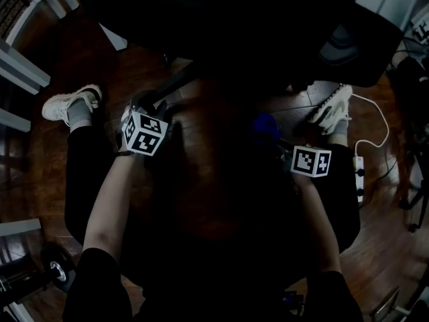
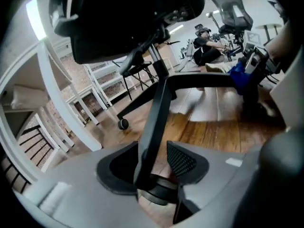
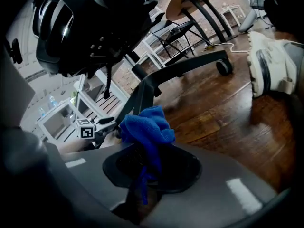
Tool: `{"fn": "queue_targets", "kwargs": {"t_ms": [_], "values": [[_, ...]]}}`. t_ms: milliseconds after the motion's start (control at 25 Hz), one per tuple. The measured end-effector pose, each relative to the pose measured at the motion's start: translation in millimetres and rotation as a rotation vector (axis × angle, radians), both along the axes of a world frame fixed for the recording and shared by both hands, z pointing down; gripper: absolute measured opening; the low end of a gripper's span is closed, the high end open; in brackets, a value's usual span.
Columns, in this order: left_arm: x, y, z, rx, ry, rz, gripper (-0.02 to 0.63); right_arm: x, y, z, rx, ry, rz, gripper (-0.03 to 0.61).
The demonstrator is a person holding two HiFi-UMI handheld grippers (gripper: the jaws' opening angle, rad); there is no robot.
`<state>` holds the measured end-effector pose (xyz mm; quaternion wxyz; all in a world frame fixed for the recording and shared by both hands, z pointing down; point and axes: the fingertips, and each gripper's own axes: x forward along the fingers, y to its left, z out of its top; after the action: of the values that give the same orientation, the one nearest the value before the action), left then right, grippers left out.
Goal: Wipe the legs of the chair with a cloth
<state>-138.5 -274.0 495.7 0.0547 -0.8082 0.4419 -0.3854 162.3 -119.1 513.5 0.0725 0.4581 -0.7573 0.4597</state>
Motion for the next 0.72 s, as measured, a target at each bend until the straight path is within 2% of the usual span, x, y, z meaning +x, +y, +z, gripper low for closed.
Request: {"fn": "queue_targets", "kwargs": {"t_ms": [120, 240, 320, 400, 520, 720], "values": [[22, 27, -21, 0.02, 0.144, 0.006, 0.19, -21, 1, 3, 0.012, 0.007, -0.051, 0.097], [43, 64, -32, -0.043, 0.344, 0.003, 0.19, -51, 5, 5, 0.011, -0.017, -0.096, 0.098], [53, 87, -33, -0.101, 0.442, 0.003, 0.19, -70, 7, 6, 0.02, -0.023, -0.121, 0.101], [64, 109, -32, -0.147, 0.488, 0.02, 0.19, -92, 9, 5, 0.032, -0.042, -0.139, 0.104], [73, 129, -30, -0.177, 0.491, 0.035, 0.19, -122, 8, 7, 0.04, -0.073, -0.146, 0.106], [68, 140, -23, -0.206, 0.532, -0.017, 0.19, -140, 0, 12, 0.049, -0.118, -0.036, 0.104]]}}
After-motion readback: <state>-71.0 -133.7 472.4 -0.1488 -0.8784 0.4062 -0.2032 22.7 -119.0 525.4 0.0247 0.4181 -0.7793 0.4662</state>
